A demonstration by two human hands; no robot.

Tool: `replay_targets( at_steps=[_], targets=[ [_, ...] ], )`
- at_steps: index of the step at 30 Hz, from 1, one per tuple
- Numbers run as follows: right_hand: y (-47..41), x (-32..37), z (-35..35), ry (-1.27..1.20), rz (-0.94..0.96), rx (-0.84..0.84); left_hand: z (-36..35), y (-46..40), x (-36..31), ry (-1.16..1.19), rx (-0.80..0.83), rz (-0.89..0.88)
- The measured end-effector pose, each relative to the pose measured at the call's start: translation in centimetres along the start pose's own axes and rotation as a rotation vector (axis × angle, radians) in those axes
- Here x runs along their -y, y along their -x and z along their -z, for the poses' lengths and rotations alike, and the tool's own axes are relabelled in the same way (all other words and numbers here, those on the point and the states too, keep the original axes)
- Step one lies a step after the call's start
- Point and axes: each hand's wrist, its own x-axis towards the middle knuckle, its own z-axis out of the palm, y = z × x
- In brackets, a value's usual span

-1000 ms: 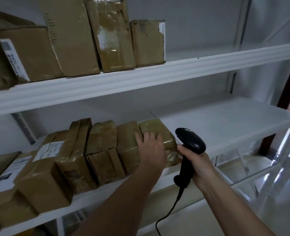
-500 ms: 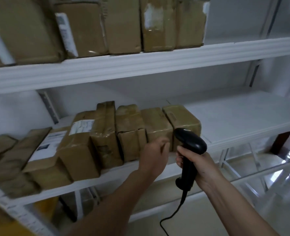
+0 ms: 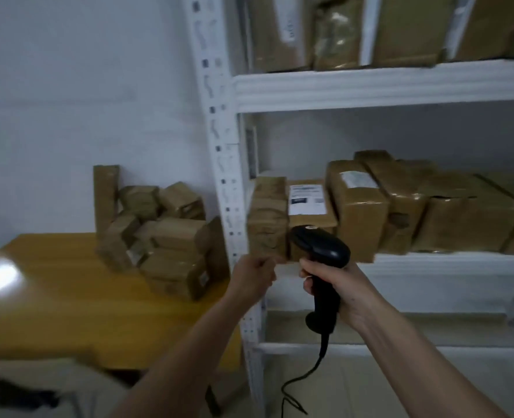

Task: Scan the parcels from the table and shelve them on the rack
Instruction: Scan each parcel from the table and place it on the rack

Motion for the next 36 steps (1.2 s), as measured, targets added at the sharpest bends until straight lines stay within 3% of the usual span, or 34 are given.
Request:
replay_targets(
  at_steps=[9,20,36],
  targets=[
    [-1.6,-8.3,-14.8,0.143,-0.080,0.115,16.9,4.6,9.4,0.008,-0.155,0.229],
    [-6.6,-12.5,-23.4,0.220,-0.143,0.178,26.1,3.3,15.8,0.019,-0.227,0.359],
    [-23.6,-11.9,-34.2,0.112,-0.320,0.191,34.8,-15.0,19.9,-0.208,-0.220,0.382]
  ],
)
